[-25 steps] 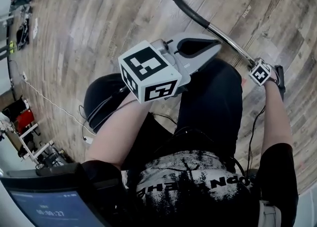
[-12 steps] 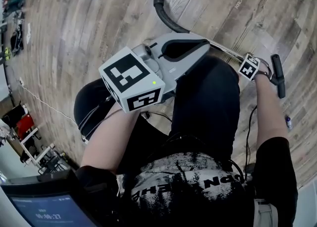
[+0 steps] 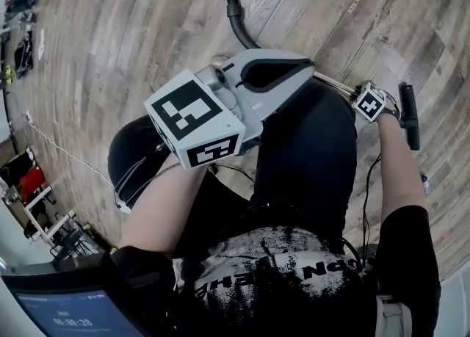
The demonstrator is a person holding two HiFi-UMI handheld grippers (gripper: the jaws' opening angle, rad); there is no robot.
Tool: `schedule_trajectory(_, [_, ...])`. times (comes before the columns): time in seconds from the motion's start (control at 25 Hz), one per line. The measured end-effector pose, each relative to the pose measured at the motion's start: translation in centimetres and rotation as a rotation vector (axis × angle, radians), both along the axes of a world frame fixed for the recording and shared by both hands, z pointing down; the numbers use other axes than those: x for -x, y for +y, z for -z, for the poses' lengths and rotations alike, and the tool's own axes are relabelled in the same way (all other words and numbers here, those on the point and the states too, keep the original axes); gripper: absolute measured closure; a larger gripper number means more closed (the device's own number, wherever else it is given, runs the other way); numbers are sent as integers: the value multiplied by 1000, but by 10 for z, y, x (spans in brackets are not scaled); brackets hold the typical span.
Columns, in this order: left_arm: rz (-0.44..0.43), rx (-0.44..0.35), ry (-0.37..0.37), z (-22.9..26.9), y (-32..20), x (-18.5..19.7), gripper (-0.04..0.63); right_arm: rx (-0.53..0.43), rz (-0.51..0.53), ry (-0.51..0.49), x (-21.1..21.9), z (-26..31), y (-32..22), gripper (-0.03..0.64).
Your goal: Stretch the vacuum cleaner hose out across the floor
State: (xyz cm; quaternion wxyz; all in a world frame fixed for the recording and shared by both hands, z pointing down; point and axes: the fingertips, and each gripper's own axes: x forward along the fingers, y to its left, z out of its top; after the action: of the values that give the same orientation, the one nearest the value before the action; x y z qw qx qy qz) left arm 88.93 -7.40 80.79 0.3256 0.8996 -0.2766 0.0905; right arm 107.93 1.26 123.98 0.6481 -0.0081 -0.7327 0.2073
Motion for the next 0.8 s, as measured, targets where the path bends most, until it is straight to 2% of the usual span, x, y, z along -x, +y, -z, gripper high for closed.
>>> schedule_trajectory(0.08, [-1,-3,-4,0,4,-3,594,30,5,1,-1,1,8,367])
schedule_trajectory(0.24, [3,-13,-10,-1,7,-4,595,-72,68,30,0,2,-9,356])
schedule_trajectory(0.32, [0,-18,-9,0,6,-4,594,-82,65,37,0,2,-9,359])
schedule_trajectory(0.44, [-3,-21,5,3,4,-1,595,-28,21,66,-6,1,4,363])
schedule_trajectory(0.6, [7,-33,26,11,-3,8,594,-14,-24,213,-41,9,5,396])
schedule_trajectory(0.72, [6,-60,37,20,-11,15,594,56,-103,83,-15,20,16,416])
schedule_trajectory(0.8, [-7,-86,52,26,-20,21,594,85,-125,124,-20,36,19,430])
